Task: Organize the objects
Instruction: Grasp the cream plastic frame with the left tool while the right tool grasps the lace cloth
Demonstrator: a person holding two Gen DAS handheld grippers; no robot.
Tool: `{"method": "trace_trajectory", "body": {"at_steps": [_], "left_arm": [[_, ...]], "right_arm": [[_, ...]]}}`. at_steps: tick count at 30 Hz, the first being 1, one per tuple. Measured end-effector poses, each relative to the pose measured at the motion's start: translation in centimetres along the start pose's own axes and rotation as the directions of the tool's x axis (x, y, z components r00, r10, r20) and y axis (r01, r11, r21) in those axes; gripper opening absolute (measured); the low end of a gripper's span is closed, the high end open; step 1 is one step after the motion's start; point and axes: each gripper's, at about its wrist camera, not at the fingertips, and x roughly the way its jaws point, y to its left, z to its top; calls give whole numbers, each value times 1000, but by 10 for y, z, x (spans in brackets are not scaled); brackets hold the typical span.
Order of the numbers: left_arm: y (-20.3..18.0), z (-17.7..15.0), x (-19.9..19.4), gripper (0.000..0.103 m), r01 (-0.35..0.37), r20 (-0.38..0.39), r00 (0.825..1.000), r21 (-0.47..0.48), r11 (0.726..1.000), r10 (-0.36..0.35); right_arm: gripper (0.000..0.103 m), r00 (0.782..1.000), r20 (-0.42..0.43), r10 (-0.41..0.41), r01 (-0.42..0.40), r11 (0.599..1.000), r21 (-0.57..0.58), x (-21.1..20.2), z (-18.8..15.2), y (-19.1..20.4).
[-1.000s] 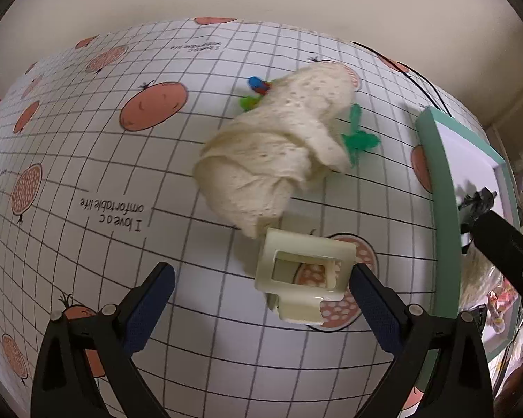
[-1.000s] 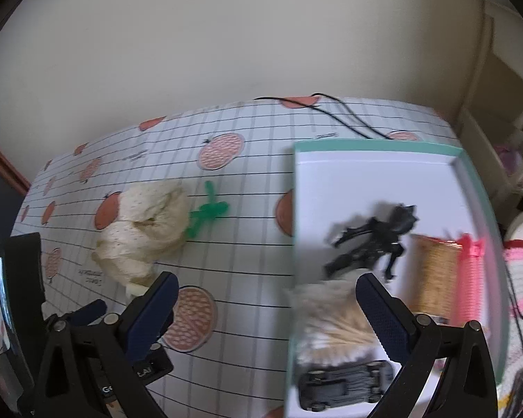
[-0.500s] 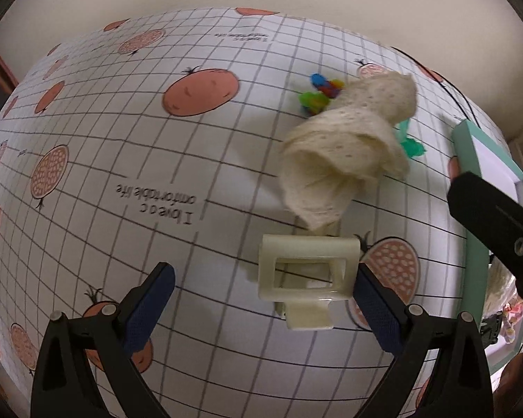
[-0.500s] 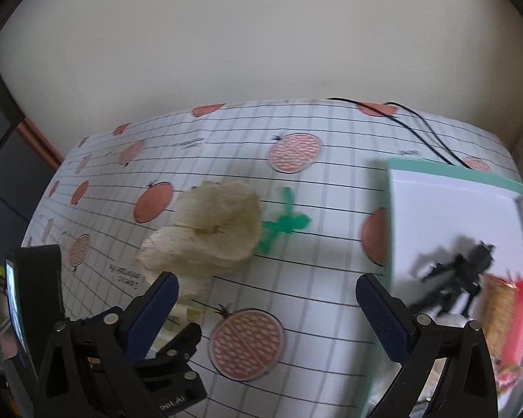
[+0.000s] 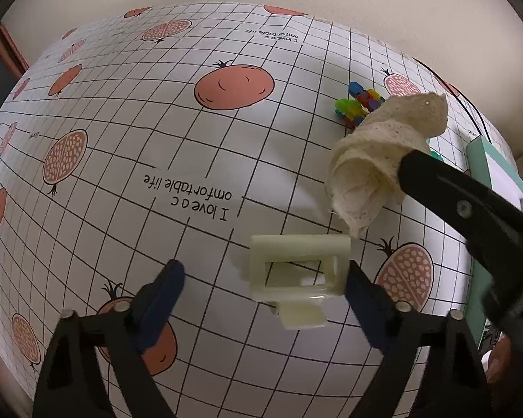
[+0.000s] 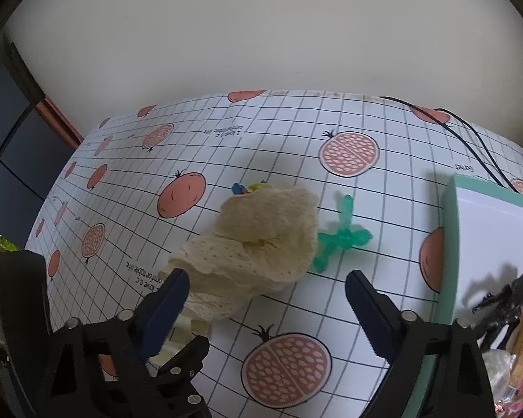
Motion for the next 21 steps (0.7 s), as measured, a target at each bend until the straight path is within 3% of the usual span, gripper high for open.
{"method": "trace_trajectory", "body": {"at_steps": [2, 5, 8, 10, 16, 21], "left_arm": [[2, 1, 0, 89, 1, -1, 1000, -3, 1000, -1], [3, 2, -1, 74, 8, -3, 1000, -7, 1000, -8], [4, 3, -2, 72, -1, -1, 1000, -3, 1000, 1], [5, 5, -4, 68, 0, 2, 1000, -8, 1000, 0], [8, 8, -6, 66, 1, 7, 1000, -15, 1000, -1], [11, 12, -9, 56, -12, 16, 1000, -27, 1000, 13]], "right_arm": [[87, 1000, -3, 8, -8, 1000, -8, 2, 1, 2], [79, 1000, -7, 15, -15, 1000, -16, 5, 2, 4], [70, 1000, -9, 21, -21, 1000, -23, 6, 3, 7], [58, 1000, -12, 20, -21, 999, -27, 7, 2, 8], [36, 999, -34, 28, -29, 999, -18, 14, 1, 9], [19, 998, -46, 34, -35, 999, -14, 17, 0, 8]]}}
